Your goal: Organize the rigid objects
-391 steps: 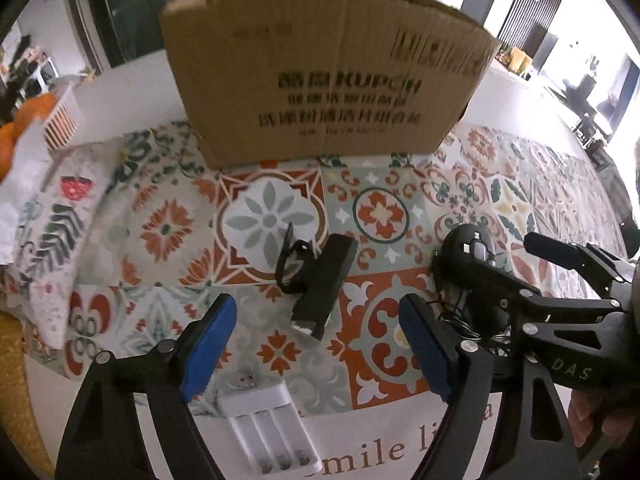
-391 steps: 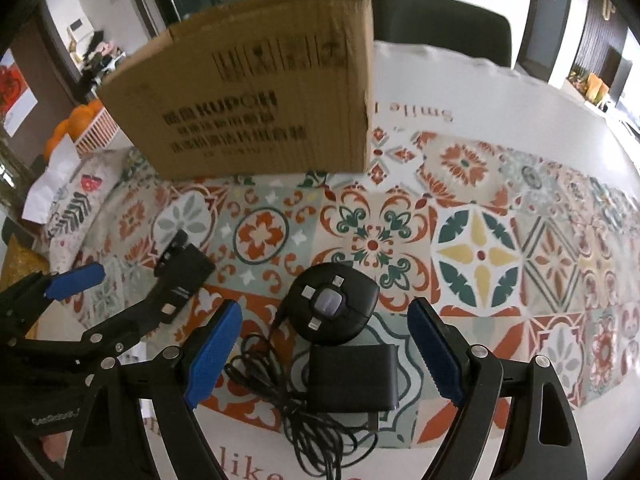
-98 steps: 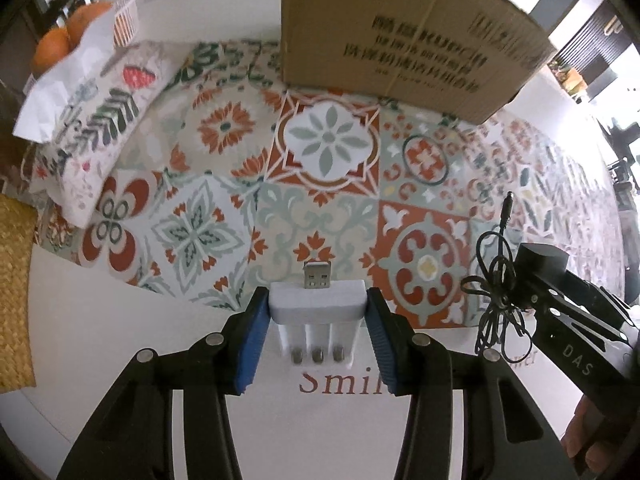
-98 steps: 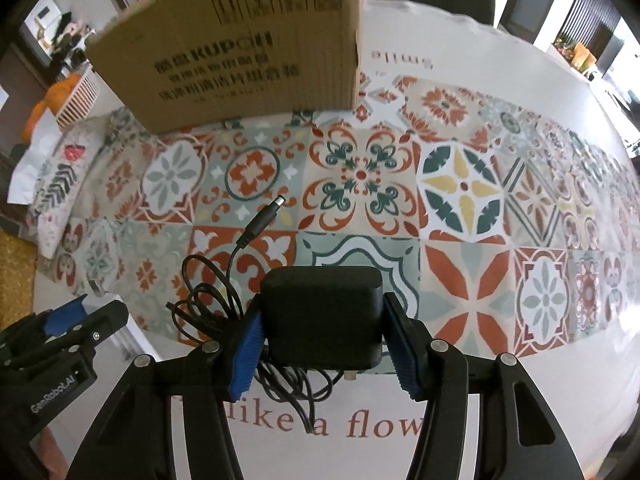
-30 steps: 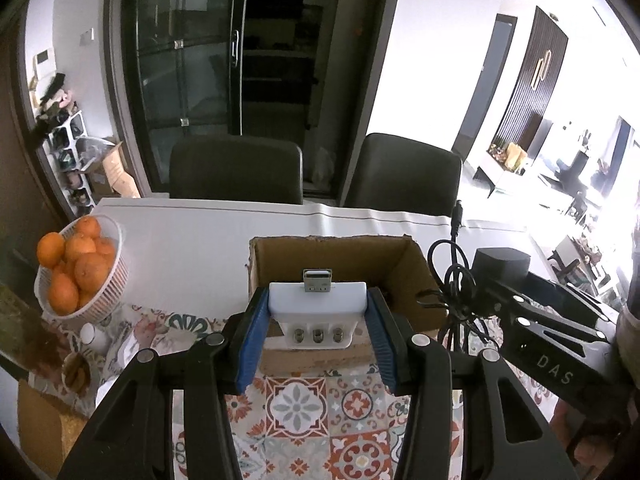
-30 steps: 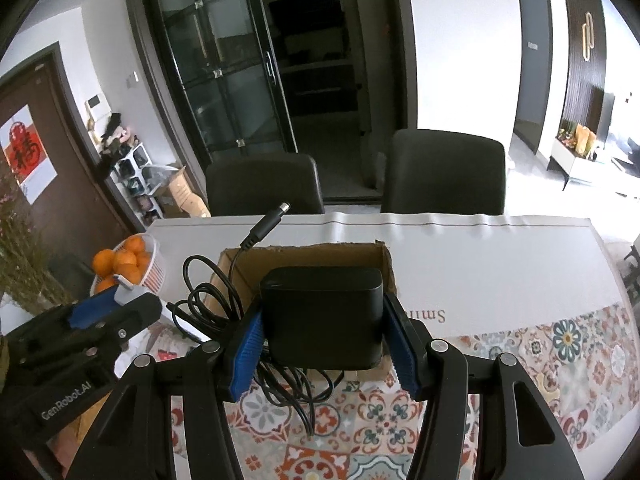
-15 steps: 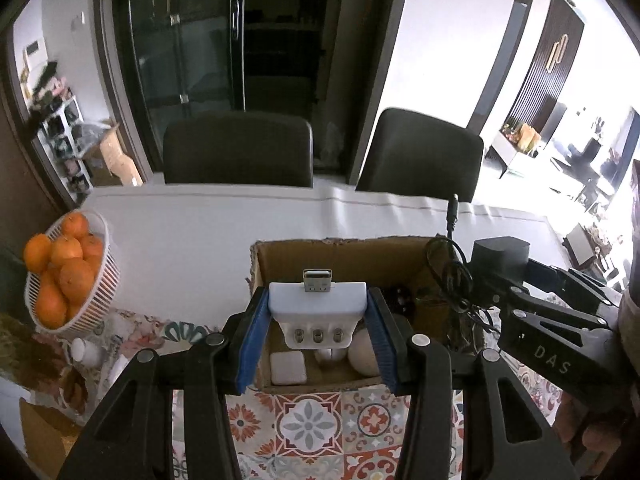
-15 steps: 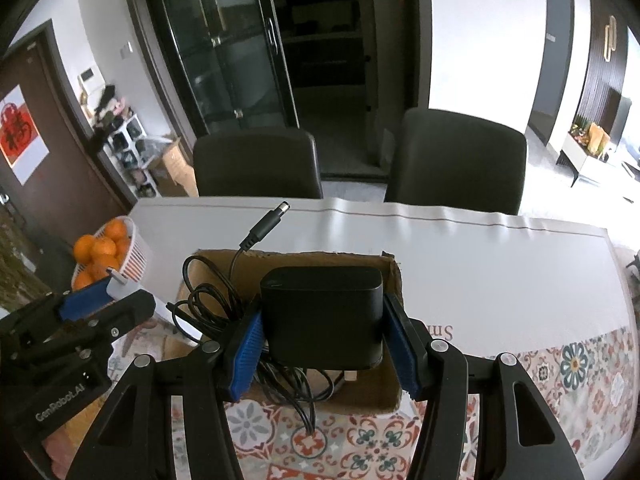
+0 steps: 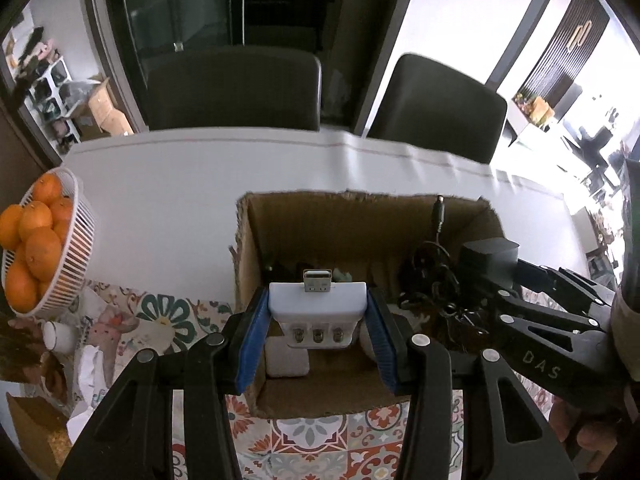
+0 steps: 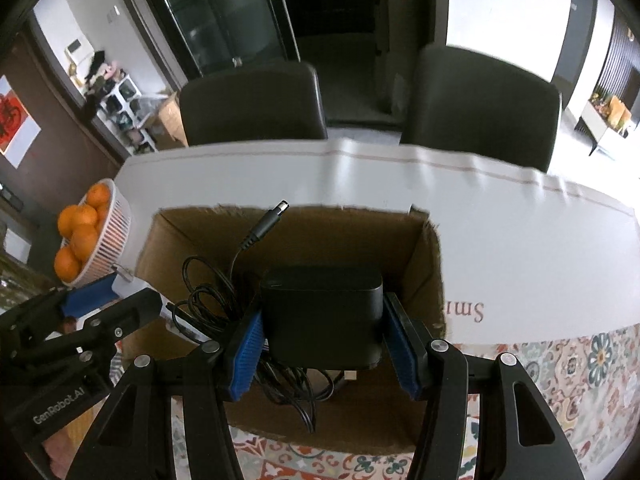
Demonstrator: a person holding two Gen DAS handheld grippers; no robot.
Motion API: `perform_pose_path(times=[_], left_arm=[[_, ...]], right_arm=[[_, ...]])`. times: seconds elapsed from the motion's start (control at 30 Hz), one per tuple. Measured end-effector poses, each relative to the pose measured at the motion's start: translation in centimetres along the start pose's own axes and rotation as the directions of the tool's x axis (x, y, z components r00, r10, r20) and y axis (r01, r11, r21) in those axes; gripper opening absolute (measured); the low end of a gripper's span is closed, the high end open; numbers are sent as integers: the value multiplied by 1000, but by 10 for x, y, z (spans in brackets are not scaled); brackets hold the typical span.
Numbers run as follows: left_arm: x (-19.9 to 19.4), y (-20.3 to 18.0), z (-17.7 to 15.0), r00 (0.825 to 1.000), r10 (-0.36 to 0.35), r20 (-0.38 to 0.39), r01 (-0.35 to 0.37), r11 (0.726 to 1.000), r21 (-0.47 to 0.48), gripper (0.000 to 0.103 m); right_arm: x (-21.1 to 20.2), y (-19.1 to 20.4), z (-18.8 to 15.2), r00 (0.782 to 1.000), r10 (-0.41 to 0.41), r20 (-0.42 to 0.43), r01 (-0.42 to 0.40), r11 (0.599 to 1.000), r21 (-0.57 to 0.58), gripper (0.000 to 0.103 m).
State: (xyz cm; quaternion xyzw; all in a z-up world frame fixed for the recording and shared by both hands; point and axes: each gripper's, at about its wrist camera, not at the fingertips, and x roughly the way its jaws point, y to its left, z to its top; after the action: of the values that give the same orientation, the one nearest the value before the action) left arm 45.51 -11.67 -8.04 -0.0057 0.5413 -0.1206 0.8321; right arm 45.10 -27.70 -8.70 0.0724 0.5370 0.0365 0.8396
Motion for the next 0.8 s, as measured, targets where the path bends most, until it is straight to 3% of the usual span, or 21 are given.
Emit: perform_pose_path(times=[0.37,0.57,0.8], left_arm=[[32,-2,-9,996,-3,-91,5,1000,15,47],[27,-3,-14,996,23,-84,-22,1000,16,53],[-7,-7,-27,997,79,-2,-79,996,37,63]], right_arm=[[28,-5,-13,995,-30,-90,27,999,-34,58],[17,-3,-18,996,-67,-57,63,996,-57,64],[-17,-1,-28,993,-116,26,117,992,-43,64]])
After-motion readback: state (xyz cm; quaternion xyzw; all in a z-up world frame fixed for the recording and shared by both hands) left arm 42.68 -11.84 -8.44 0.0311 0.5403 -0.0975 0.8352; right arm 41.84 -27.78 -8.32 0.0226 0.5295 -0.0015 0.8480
